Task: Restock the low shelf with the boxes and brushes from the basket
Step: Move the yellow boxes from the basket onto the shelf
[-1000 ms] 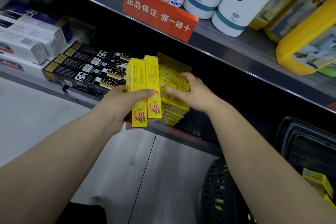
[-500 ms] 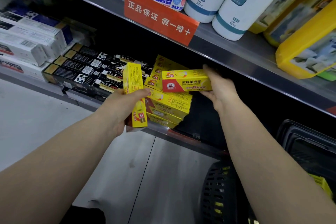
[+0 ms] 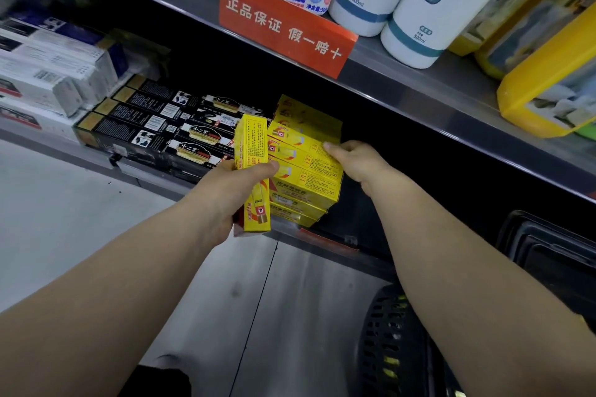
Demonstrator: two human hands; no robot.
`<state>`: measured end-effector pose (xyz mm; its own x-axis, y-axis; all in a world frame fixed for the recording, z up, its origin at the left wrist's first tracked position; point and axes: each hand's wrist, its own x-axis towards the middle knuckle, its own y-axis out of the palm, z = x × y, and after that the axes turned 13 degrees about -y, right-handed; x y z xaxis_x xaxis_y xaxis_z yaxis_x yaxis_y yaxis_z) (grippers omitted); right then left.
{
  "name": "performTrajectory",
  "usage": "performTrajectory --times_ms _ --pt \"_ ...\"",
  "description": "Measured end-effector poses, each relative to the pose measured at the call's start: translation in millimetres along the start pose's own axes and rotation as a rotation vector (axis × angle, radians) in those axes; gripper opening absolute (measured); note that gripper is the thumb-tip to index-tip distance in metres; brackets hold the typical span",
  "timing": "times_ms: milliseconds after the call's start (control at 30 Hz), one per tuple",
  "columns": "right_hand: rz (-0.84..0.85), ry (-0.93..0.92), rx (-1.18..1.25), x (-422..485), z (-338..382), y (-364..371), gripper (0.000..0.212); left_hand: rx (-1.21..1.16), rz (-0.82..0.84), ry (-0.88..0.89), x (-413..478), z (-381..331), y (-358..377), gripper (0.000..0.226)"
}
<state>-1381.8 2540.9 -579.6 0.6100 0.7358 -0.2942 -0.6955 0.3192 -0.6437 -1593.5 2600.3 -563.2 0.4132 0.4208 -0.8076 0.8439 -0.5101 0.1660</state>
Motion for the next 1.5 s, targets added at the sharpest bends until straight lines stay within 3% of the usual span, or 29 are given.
performTrajectory --times_ms 100,200,333,400,467,567,700,800,867,967,1100,1267,1500 --pt "0.1 -0.074 -0.034 -4 6 -1 0.055 -0.004 -0.007 0.008 2 0 1 0.033" --pt "0.216 -0.13 -0.074 -8 9 1 0.068 -0.029 -0.01 0.023 3 1 2 0.023" --pt "0.225 -0.164 -0.209 -12 16 -2 0.073 -0.036 -0.029 0.024 2 0 5 0.027" --pt "0.213 -0.294 -0.276 -19 26 -5 0.084 -0.005 -0.033 0.022 0 -2 4 0.023" --pt "0.259 -0.523 -0.189 -32 43 -7 0.093 0.072 -0.013 0.013 -4 -4 3 0.027" --pt "0.404 -0.695 -0.148 -52 62 -6 0.09 0.153 0.038 0.011 -9 -7 4 0.051" --pt "0.424 -0.665 -0.165 -57 65 -12 0.057 0.243 0.014 0.115 -12 -6 8 0.06" --pt "0.378 -0.639 -0.13 -55 60 -20 0.044 0.243 -0.067 0.159 -4 -21 14 0.04" --pt "0.302 -0.596 -0.091 -50 52 -24 0.038 0.067 -0.16 0.184 -1 -30 12 0.032" --pt "0.015 -0.476 -0.132 -33 39 -28 0.036 -0.068 -0.211 0.234 -4 -23 7 0.026" --pt "-0.16 -0.238 -0.296 -2 26 -25 0.057 0.356 -0.152 0.263 -4 -3 17 0.017" --pt "0.014 -0.224 -0.357 18 11 -2 0.036 0.527 -0.031 0.207 -1 3 23 0.033" --pt "0.106 -0.23 -0.241 14 7 2 0.059 0.565 -0.015 0.195 -5 1 25 0.044"
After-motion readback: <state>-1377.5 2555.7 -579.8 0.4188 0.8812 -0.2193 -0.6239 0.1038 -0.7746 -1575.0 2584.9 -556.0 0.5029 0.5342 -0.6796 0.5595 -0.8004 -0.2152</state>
